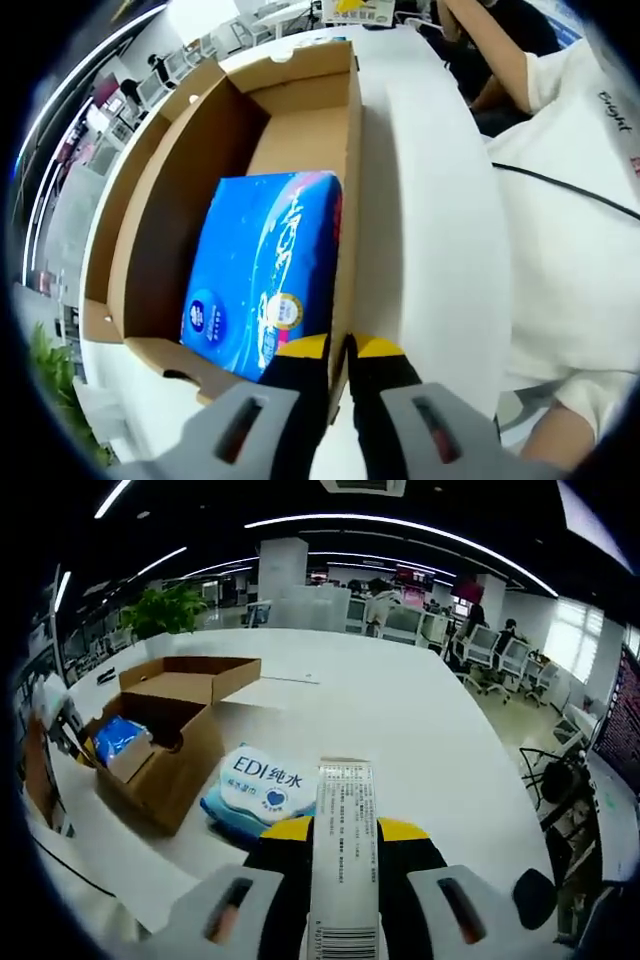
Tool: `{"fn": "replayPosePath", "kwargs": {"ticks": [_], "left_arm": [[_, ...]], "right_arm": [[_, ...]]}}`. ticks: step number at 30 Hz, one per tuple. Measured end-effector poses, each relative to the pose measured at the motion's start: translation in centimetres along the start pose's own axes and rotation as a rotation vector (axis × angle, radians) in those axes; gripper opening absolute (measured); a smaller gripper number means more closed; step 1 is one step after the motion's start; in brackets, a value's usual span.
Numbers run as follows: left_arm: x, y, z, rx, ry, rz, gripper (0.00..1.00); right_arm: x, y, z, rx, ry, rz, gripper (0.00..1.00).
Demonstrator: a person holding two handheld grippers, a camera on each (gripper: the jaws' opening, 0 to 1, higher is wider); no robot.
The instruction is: Operate the shoe box by opening the lid, removing the specified soft item, and placing it in the target area until the item is outside and the box remains undamaged.
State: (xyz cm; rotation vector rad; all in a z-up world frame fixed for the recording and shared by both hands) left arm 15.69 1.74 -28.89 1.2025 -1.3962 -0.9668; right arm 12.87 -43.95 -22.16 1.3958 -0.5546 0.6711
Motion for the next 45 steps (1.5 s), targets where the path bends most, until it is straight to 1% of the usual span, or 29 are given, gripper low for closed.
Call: {"fn": "replayPosePath", "kwargs": {"ticks": [1, 2, 4, 6, 8, 9, 10, 13, 15, 18, 21, 24, 27, 30, 34, 38, 40, 41, 43, 45], "left_arm": [[0.0, 0.0, 0.0, 0.0, 0.0, 0.0, 0.07], [0.0, 0.0, 0.0, 0.0, 0.0, 0.0, 0.07], [0.0, 0.0, 0.0, -0.001, 0.001, -0.001, 0.07], [0.0, 0.0, 0.0, -0.003, 0.001, 0.0, 0.07], [0.0, 0.0, 0.0, -0.001, 0.001, 0.0, 0.07], [0.0, 0.0, 0.0, 0.0, -0.001, 0.001, 0.07], [0.0, 0.0, 0.0, 0.0, 0.0, 0.001, 0.07], [-0.1, 0.0, -0.1, 0.003, -0.002, 0.002, 0.07], [-0.1, 0.0, -0.1, 0.002, -0.001, 0.002, 0.07], [-0.1, 0.0, -0.1, 0.003, -0.002, 0.003, 0.07], [-0.1, 0.0, -0.1, 0.003, -0.002, 0.003, 0.07], [-0.1, 0.0, -0.1, 0.002, -0.001, 0.001, 0.07], [-0.1, 0.0, -0.1, 0.002, -0.001, 0.0, 0.07], [-0.1, 0.0, 0.0, 0.006, -0.002, 0.002, 0.07], [-0.1, 0.0, 0.0, 0.005, 0.0, -0.001, 0.07], [-0.1, 0.0, 0.0, 0.005, 0.0, 0.002, 0.07], [-0.1, 0.0, 0.0, 0.003, 0.0, 0.001, 0.07], [-0.1, 0.0, 0.0, 0.003, 0.0, 0.002, 0.07], [-0.1, 0.0, 0.0, 0.003, -0.001, 0.002, 0.07], [-0.1, 0.0, 0.0, 0.003, -0.001, 0.001, 0.07]], "right_arm": [[-0.2, -0.2, 0.0, 0.002, -0.004, -0.01, 0.21], [-0.6, -0.4, 0.3, -0.012, -0.008, -0.027, 0.21], [-0.7, -0.7, 0.9, -0.042, -0.017, -0.017, 0.21], [-1.3, -1.0, 1.2, -0.041, -0.039, -0.035, 0.21], [-1.6, -1.6, 1.6, -0.064, -0.032, -0.042, 0.21], [-1.7, -1.8, 1.7, -0.065, -0.036, -0.045, 0.21], [-2.1, -2.2, 1.7, -0.05, -0.039, -0.069, 0.21], [-2.2, -2.8, 1.8, -0.05, -0.042, -0.055, 0.21], [-2.4, -3.2, 1.7, -0.035, -0.052, -0.058, 0.21], [-2.7, -3.8, 1.9, -0.06, -0.049, -0.073, 0.21], [-2.7, -4.2, 2.5, -0.067, -0.067, -0.059, 0.21], [-2.8, -4.6, 2.6, -0.062, -0.088, -0.04, 0.21], [-3.0, -5.1, 2.6, -0.063, -0.088, -0.049, 0.21], [-3.1, -5.3, 2.4, -0.057, -0.072, -0.054, 0.21], [-3.1, -5.7, 3.0, -0.095, -0.036, -0.072, 0.22], [-2.7, -5.6, 3.6, -0.104, -0.03, -0.02, 0.22], [-2.8, -5.7, 3.8, -0.124, -0.018, -0.023, 0.22], [-2.9, -5.8, 3.7, -0.121, -0.011, -0.024, 0.22], [-2.9, -6.1, 3.5, -0.096, -0.023, -0.012, 0.22], [-2.9, -6.3, 3.5, -0.092, -0.026, -0.01, 0.22]]}}
Point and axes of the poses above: the point that each gripper's makers call its tool centre point, and the gripper's own axes: y roughly backward along the fingers, z roughly to its right, x roughly out of its top, the point moved 3 cm from there along y, roughly backward along the fingers, and after that the axes turned 8 degrees about -z, right-handed, at the moved point
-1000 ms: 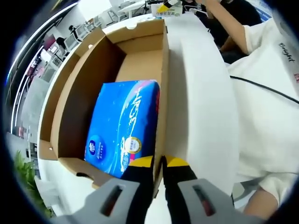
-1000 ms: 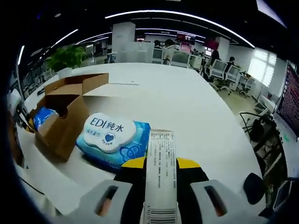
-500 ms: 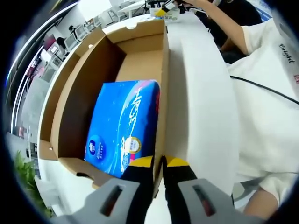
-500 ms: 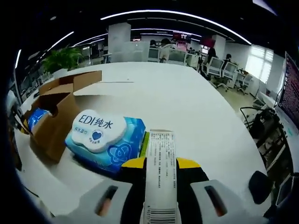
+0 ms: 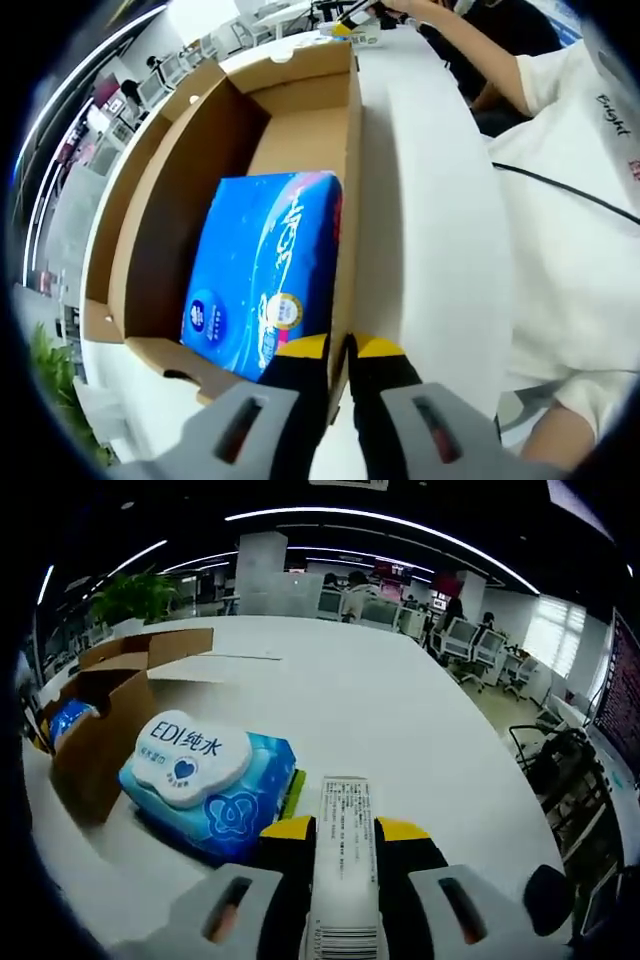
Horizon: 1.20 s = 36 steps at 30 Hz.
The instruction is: Operate the shoe box by opening the lid, removing the specified soft item, and placing it in the target area until the item is outside and the box remains undamaged.
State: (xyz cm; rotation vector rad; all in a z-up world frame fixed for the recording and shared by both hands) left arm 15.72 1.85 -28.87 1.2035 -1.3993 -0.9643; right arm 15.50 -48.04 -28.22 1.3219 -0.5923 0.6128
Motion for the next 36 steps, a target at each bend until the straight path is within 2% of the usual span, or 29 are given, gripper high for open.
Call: {"fn": "replayPosePath", "kwargs": {"ticks": [7, 8, 9, 10, 12, 14, 15, 18, 20, 23, 27, 32, 35, 36], "left_arm": [[0.0, 0.0, 0.0, 0.001, 0.0, -0.002, 0.07], [0.0, 0.0, 0.0, 0.0, 0.0, -0.004, 0.07], [0.0, 0.0, 0.0, -0.003, 0.002, -0.009, 0.07], [0.0, 0.0, 0.0, -0.005, 0.005, -0.012, 0.07], [0.0, 0.0, 0.0, 0.0, 0.0, -0.009, 0.07], [0.0, 0.0, 0.0, 0.004, 0.0, -0.004, 0.07], [0.0, 0.0, 0.0, 0.004, 0.0, -0.004, 0.07], [0.0, 0.0, 0.0, -0.005, 0.006, -0.007, 0.07], [0.0, 0.0, 0.0, -0.009, 0.006, -0.009, 0.07], [0.0, 0.0, 0.0, -0.007, 0.005, -0.006, 0.07], [0.0, 0.0, 0.0, 0.0, 0.003, -0.005, 0.07], [0.0, 0.0, 0.0, -0.005, 0.01, -0.011, 0.07], [0.0, 0.0, 0.0, -0.006, 0.009, -0.013, 0.07], [0.0, 0.0, 0.0, -0.006, 0.009, -0.013, 0.07]], "right_arm": [[0.5, -1.2, 0.6, 0.019, 0.003, 0.003, 0.22], [0.3, -1.7, 1.1, -0.019, 0.045, -0.052, 0.22], [0.2, -1.9, 1.2, -0.024, 0.057, -0.062, 0.22], [0.8, -2.1, 1.1, -0.01, 0.04, -0.035, 0.22], [0.9, -2.0, 1.4, -0.002, 0.03, -0.026, 0.23], [0.7, -1.5, 1.9, -0.036, 0.045, -0.012, 0.24], [0.7, -1.0, 2.1, -0.051, 0.045, 0.024, 0.24], [0.7, 0.1, 1.8, -0.021, 0.0, 0.107, 0.26], [0.3, 0.2, 1.7, 0.022, -0.024, 0.107, 0.3], [0.6, 1.1, 2.3, -0.015, -0.027, 0.166, 0.36], [-0.4, 2.1, 2.0, 0.0, -0.041, 0.178, 0.35], [-1.0, 2.9, 1.4, -0.033, -0.036, 0.198, 0.35], [-1.5, 3.2, 1.5, -0.093, -0.005, 0.191, 0.33], [-1.6, 3.3, 1.5, -0.093, -0.002, 0.196, 0.31]]}}
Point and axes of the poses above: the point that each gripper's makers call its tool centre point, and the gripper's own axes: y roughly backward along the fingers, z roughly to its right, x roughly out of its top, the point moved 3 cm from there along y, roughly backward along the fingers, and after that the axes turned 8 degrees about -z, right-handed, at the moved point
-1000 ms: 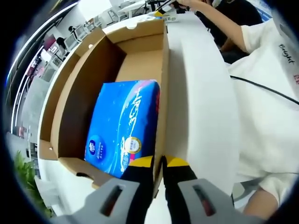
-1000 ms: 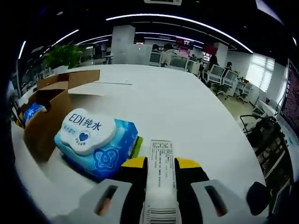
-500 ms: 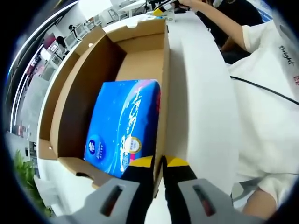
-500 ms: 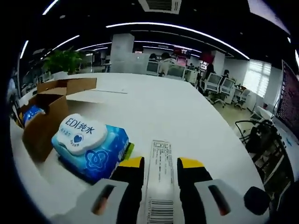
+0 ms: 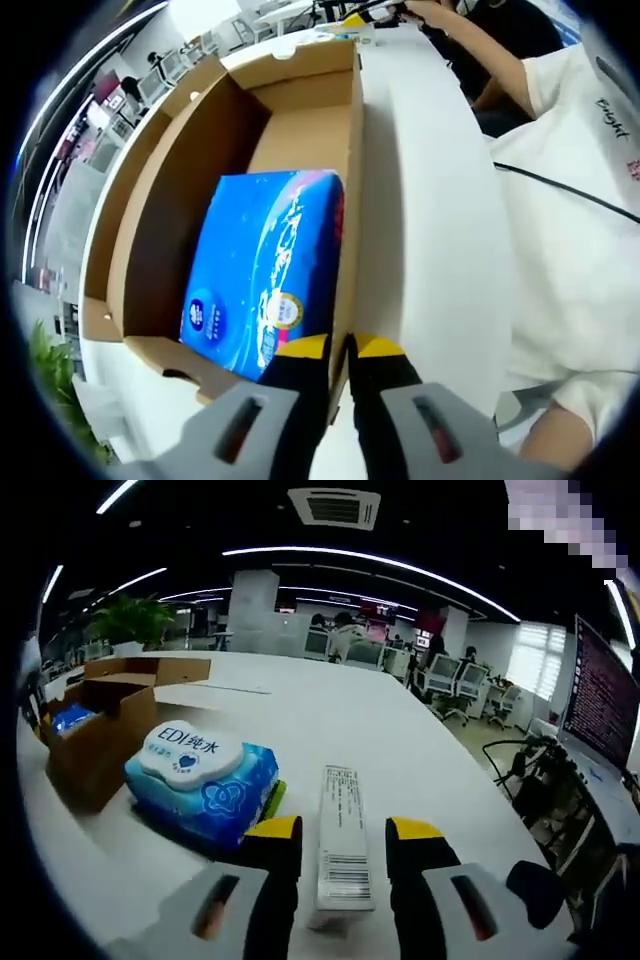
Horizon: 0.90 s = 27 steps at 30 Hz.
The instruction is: Operate the shoe box by opening the lid, removing the specified soft item, and placing it in the target area until the item is outside and the box remains undamaged.
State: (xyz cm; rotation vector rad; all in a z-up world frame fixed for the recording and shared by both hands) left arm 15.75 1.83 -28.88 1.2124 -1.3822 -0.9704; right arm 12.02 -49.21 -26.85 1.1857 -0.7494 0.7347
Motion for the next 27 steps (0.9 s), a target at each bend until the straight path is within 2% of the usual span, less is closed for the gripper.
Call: {"fn": "replayPosePath", "kwargs": {"ticks": [1, 3, 7, 9, 14, 16, 27], "left_arm": [[0.0, 0.0, 0.0, 0.0, 0.0, 0.0, 0.07], [0.0, 0.0, 0.0, -0.001, -0.002, 0.0, 0.07], [0.0, 0.0, 0.0, -0.003, 0.0, 0.002, 0.07], [0.0, 0.0, 0.0, -0.003, 0.002, -0.001, 0.07], [0.0, 0.0, 0.0, 0.001, 0.004, -0.001, 0.07], [0.0, 0.0, 0.0, 0.001, 0.004, -0.002, 0.07], [0.0, 0.0, 0.0, 0.007, 0.0, 0.001, 0.07]], "right_arm": [[-0.1, 0.0, 0.1, 0.002, -0.006, -0.002, 0.3], [-0.4, 0.0, -0.2, 0.061, -0.055, 0.003, 0.3], [-1.0, 0.3, 0.5, 0.047, -0.056, 0.003, 0.3], [-1.0, 0.5, 0.6, 0.065, -0.074, 0.021, 0.29], [-1.7, 0.0, 0.2, 0.113, -0.095, 0.001, 0.23], [-1.4, -0.1, -0.1, 0.119, -0.086, 0.031, 0.22], [-0.7, -0.8, -1.1, 0.144, -0.086, 0.047, 0.21]]}}
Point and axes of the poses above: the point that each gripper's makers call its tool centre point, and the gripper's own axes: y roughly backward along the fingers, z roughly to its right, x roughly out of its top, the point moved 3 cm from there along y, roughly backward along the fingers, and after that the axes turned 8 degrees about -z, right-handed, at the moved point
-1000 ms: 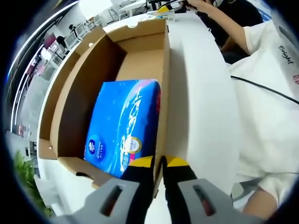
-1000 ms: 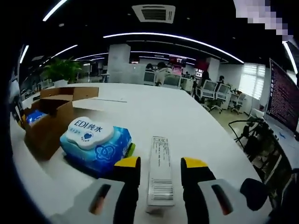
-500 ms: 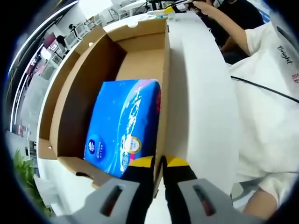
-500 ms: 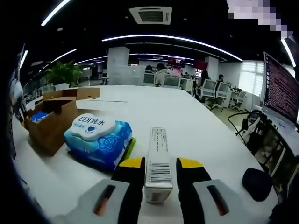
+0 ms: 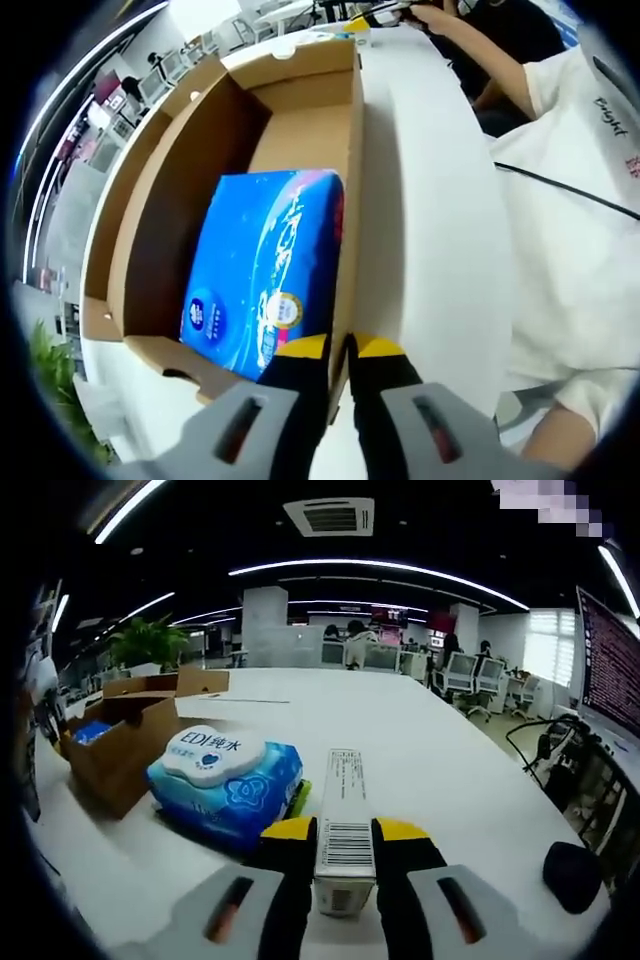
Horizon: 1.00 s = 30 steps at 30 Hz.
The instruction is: Operate the shoe box by opening the lid, removing the specified soft item, and placing it in the target area until the item is outside and the box remains undamaged.
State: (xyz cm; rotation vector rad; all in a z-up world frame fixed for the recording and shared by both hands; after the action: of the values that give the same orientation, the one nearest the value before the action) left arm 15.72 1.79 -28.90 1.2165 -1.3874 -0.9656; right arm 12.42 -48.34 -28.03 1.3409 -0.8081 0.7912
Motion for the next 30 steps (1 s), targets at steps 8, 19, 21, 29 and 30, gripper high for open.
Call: {"fn": "replayPosePath", "kwargs": {"ticks": [8, 19, 21, 29, 30], "left_arm": [[0.0, 0.0, 0.0, 0.0, 0.001, -0.003, 0.07], [0.0, 0.0, 0.0, 0.001, 0.0, -0.004, 0.07], [-0.1, 0.0, 0.0, 0.003, -0.002, -0.003, 0.07], [-0.1, 0.0, 0.0, 0.005, -0.004, 0.0, 0.07], [-0.2, 0.0, 0.0, 0.005, -0.004, 0.0, 0.07]], "right_arm": [[0.6, -0.9, -0.9, 0.004, 0.023, 0.0, 0.21], [1.0, -1.6, -0.9, 0.009, 0.022, -0.009, 0.21], [1.0, -1.7, -1.0, 0.008, 0.023, 0.002, 0.21], [1.0, -1.9, -0.5, 0.021, 0.02, 0.004, 0.22], [1.1, -1.9, -0.5, 0.025, 0.025, 0.004, 0.22]]}}
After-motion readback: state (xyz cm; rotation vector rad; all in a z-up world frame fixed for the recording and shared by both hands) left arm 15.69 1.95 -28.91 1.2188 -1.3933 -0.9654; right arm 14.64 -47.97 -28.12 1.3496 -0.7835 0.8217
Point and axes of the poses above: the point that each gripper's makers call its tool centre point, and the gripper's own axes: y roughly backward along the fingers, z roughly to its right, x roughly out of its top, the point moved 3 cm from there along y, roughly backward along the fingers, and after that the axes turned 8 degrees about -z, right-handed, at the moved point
